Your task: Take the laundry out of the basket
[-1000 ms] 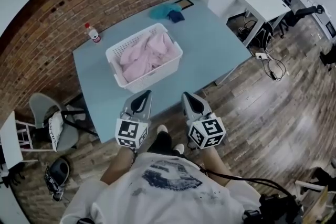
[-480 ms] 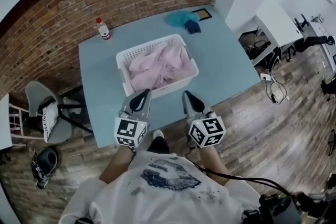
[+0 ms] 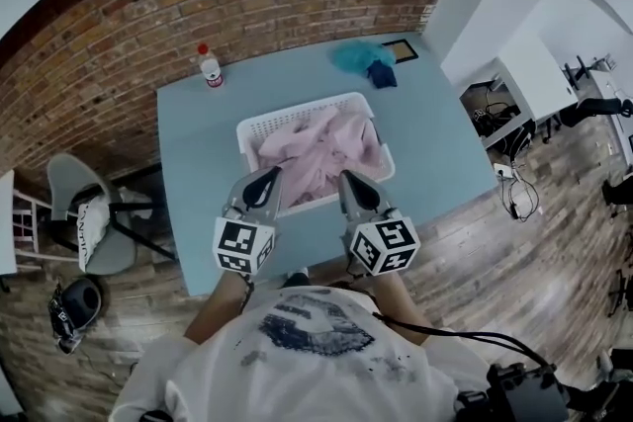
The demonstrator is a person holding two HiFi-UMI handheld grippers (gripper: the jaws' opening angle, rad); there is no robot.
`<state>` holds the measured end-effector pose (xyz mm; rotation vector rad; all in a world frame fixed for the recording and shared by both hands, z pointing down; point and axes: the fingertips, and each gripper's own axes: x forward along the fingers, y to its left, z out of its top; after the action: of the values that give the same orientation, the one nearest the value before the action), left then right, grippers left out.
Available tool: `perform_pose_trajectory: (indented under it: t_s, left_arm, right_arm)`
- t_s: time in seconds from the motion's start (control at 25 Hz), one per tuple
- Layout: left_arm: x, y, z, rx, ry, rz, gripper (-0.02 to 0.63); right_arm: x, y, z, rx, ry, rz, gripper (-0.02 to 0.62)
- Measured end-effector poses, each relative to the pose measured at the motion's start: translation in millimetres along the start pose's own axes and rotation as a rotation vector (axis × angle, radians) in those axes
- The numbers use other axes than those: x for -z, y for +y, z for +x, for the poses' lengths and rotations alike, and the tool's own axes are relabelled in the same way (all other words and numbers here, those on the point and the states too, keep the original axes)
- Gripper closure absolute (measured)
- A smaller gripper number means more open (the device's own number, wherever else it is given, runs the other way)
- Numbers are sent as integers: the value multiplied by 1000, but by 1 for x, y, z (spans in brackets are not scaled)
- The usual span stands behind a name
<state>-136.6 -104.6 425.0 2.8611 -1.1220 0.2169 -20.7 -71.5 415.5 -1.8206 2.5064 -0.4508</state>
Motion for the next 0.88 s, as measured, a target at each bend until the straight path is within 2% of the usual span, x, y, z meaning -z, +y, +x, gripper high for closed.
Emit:
perform_pose_trajectory:
  t_s: [0.24,0.48,0.6,0.72,0.88]
  left_arm:
    - [7,12,11,-21,15,-23,615]
    - [7,14,33,-44,43,-14,615]
    - [14,13,50,-67,82,-23,615]
    - [24,5,74,-54,132,-62,615]
    - [30,-1,104,-76,175,-77,615]
  right_arm:
    - [-3,-4,22,-29,16,-11,598]
    - [-7,-29,40,-60,39,-1,598]
    - [-9,-46,47,-88,53,-1,598]
    - [-10,-67,57,-120,73,5,598]
    - [-15,-89,73,-196,97,55,598]
